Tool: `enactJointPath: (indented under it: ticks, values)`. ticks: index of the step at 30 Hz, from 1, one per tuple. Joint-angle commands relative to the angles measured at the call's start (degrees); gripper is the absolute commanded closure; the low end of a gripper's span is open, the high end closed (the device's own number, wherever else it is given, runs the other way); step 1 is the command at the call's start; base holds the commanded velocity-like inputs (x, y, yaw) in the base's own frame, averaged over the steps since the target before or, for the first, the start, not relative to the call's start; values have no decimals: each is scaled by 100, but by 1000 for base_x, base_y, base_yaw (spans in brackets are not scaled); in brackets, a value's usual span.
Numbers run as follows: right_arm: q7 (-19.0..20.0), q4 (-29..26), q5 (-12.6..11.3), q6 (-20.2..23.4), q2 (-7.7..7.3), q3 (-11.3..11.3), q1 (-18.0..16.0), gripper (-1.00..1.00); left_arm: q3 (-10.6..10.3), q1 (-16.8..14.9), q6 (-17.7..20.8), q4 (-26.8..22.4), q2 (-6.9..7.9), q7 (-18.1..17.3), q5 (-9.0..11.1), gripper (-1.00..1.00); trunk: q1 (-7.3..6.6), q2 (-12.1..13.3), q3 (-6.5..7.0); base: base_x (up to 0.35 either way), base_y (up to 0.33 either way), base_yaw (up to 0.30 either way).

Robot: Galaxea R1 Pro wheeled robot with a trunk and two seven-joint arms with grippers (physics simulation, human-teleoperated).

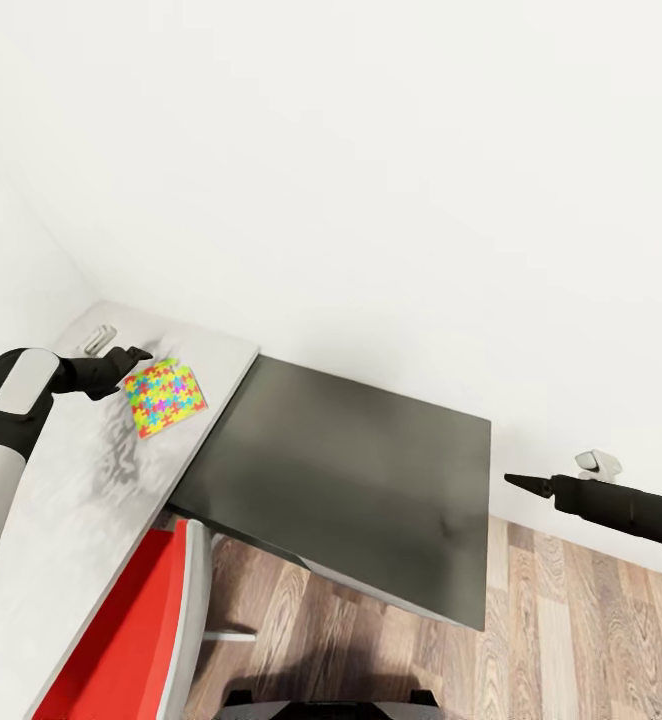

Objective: Put all the toys in the child's room - the three board games (two on the bed and one on the table), the two jigsaw puzzles on the table, and the tennis ball on the table - inside the toy box on the table in the child's room.

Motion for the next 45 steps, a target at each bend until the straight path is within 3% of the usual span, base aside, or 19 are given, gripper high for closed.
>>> enactJointPath:
  ticks: [1,18,45]
  values:
    - [73,-1,53,25,-1,-21,-5,-100,-22,-1,-15,-6,5,51,58,-100,3,-10,-18,0,0,0]
    - [126,-1,53,28,-3,-97,-4,-100,-38,16,-90,-6,4,37,56,-100,3,-10,-152,0,0,0]
    - [187,-1,53,27,21,-85,-4,-100,-29,10,-97,-12,4,32,55,-100,3,-10,-179,0,0,0]
